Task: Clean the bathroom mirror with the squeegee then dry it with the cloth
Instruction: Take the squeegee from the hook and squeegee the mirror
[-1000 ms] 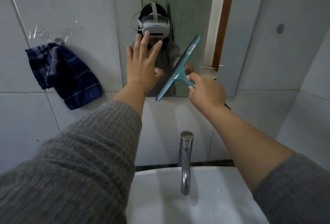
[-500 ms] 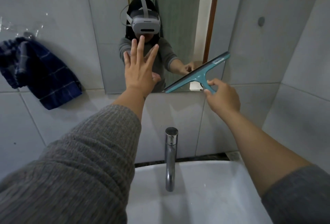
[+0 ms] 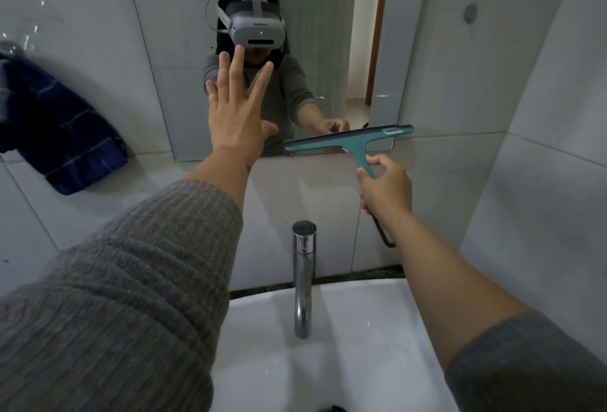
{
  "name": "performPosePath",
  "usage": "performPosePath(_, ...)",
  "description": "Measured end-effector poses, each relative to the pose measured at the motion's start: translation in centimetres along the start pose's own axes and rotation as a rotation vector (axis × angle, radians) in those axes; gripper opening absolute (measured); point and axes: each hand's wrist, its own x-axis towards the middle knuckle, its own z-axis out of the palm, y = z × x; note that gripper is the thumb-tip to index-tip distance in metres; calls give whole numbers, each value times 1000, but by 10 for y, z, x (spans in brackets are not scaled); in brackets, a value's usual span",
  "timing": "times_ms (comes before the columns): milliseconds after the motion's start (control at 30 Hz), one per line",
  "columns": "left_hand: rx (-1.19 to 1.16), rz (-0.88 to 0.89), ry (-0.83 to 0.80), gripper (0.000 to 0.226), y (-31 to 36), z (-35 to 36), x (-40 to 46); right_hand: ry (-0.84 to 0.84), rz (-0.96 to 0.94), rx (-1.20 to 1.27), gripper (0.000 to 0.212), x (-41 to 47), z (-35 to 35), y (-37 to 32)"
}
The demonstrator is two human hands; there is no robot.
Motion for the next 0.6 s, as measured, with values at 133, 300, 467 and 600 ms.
performPosePath(133,-2,-2,2,99,-1,2,1,3,-8,-9,19,-4,3,4)
performPosePath(300,7,2,5,98,0,3,0,-54,57,-18,20,-14,0,15)
performPosePath(467,14,27,31,91,1,4,-9,-112,89,-41,22,-25,-16,20)
performPosePath(600,-32,149,-20,86,13,5,-30,-175,52,-119,9,-24,-37,2)
